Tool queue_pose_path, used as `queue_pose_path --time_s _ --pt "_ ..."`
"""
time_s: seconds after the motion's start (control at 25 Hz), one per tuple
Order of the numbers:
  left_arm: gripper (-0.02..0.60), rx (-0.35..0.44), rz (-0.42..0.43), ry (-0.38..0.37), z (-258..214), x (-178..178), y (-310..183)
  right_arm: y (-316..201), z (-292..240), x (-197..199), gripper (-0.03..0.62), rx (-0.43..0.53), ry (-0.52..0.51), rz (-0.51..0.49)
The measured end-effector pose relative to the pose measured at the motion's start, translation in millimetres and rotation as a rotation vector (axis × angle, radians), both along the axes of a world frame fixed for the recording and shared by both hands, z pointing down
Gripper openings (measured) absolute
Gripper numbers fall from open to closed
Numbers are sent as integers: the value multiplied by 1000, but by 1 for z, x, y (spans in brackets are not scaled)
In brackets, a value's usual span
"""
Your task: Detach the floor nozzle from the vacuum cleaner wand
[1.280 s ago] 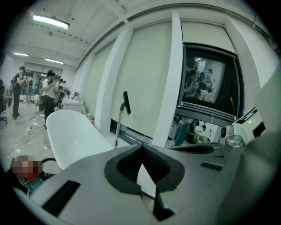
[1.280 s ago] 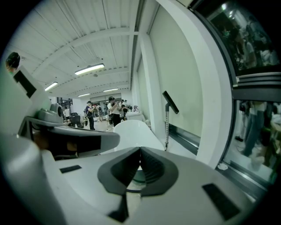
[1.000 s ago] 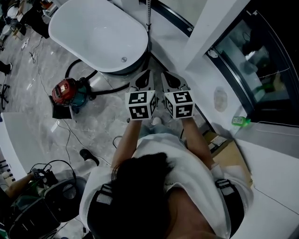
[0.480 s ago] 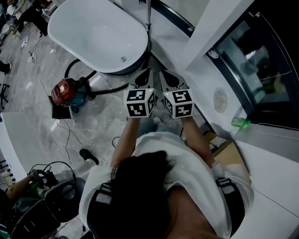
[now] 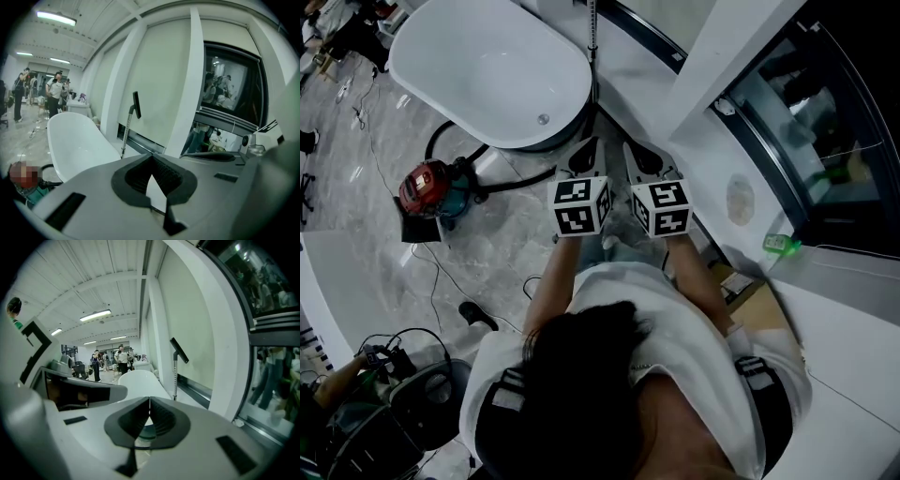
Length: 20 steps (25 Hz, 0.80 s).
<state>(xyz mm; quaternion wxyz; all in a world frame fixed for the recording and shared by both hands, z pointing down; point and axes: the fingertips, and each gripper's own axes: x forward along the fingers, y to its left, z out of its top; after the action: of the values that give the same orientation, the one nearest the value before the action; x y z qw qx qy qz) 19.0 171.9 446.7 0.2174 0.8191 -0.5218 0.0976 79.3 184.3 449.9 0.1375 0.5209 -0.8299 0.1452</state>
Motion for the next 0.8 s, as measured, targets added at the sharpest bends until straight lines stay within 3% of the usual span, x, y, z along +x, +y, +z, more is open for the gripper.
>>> queue_pose_path --time_s 0.8 --pt "3 -12 43 13 15 0 -63 -65 10 -3 15 6 37 37"
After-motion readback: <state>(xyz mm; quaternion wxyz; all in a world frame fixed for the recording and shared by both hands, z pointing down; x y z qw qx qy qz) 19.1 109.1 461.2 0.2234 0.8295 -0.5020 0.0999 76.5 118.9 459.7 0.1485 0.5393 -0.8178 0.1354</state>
